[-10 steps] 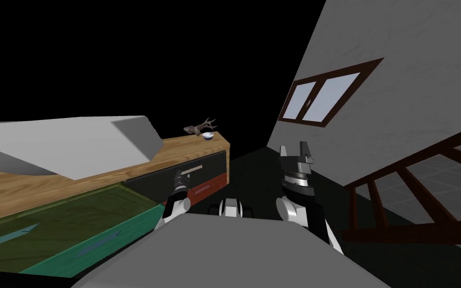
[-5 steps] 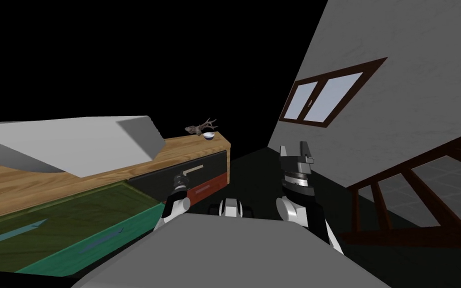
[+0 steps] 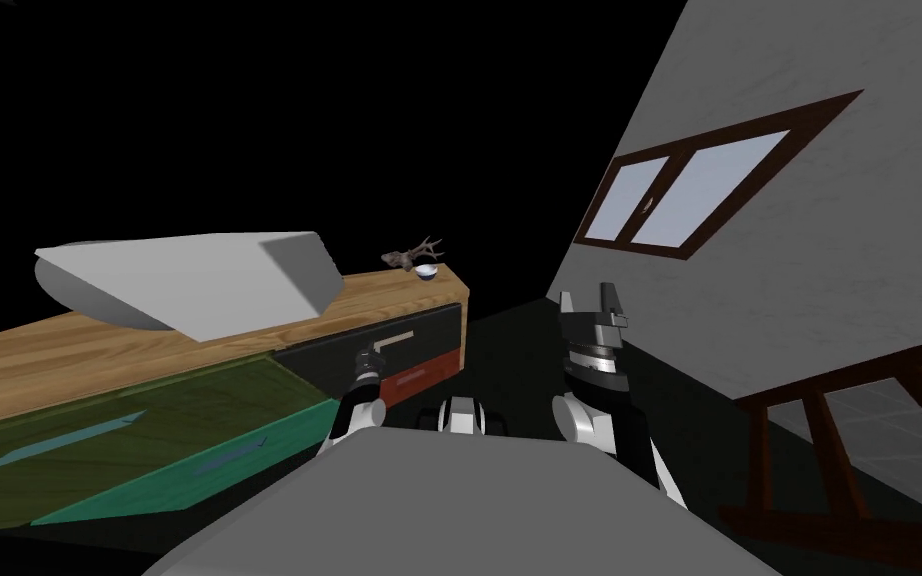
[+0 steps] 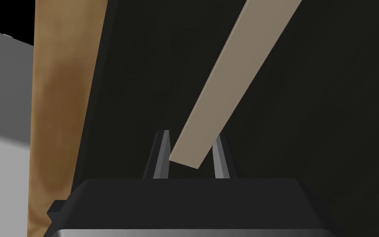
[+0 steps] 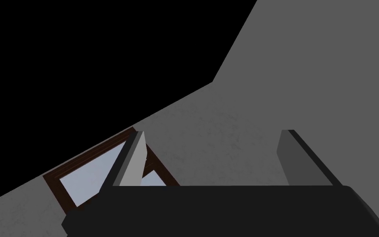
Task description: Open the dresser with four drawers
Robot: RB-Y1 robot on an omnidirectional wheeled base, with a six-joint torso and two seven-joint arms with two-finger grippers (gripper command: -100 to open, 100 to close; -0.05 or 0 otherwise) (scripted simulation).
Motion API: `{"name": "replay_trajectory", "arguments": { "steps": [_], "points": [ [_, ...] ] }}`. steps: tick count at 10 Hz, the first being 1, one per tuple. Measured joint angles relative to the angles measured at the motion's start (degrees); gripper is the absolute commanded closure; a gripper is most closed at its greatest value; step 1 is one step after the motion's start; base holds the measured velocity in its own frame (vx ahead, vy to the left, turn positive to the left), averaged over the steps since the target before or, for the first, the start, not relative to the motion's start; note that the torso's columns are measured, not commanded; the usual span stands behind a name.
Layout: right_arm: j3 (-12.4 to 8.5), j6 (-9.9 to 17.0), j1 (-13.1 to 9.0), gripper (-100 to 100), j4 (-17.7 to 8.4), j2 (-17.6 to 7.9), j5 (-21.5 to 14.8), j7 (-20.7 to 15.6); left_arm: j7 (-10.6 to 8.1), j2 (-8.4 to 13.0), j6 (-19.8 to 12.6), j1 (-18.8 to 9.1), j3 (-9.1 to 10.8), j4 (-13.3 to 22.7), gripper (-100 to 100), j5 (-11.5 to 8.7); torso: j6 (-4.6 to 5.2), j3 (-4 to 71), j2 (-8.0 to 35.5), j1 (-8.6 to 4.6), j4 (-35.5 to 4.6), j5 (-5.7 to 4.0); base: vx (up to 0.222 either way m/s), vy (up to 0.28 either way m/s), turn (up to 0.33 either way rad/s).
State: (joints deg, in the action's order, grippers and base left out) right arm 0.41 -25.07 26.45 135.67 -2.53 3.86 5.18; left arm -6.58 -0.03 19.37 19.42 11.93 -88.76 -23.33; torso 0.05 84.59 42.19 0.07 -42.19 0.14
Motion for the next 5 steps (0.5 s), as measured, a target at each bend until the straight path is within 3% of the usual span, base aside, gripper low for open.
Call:
{"name": "replay_trajectory", "arguments": {
  "steps": [2, 5],
  "points": [
    [0.0, 0.0, -0.01, 0, 0.0, 0.0, 0.0, 0.0, -0.4, 0.33, 0.36, 0.81, -1.11, -0.5, 100, 0.14, 0.01, 0.0, 0.01, 0.03, -0.03, -0.03, -0.03, -0.028, 0.011],
    [0.02, 0.01, -0.03, 0, -0.01, 0.01, 0.0, 0.0, -0.25, 0.6, -1.02, 1.88, -1.15, -2.76, 100, -0.14, 0.15, -0.18, 0.31, -0.39, -0.13, -0.12, -0.149, -0.103, 0.011]
  ]
}}
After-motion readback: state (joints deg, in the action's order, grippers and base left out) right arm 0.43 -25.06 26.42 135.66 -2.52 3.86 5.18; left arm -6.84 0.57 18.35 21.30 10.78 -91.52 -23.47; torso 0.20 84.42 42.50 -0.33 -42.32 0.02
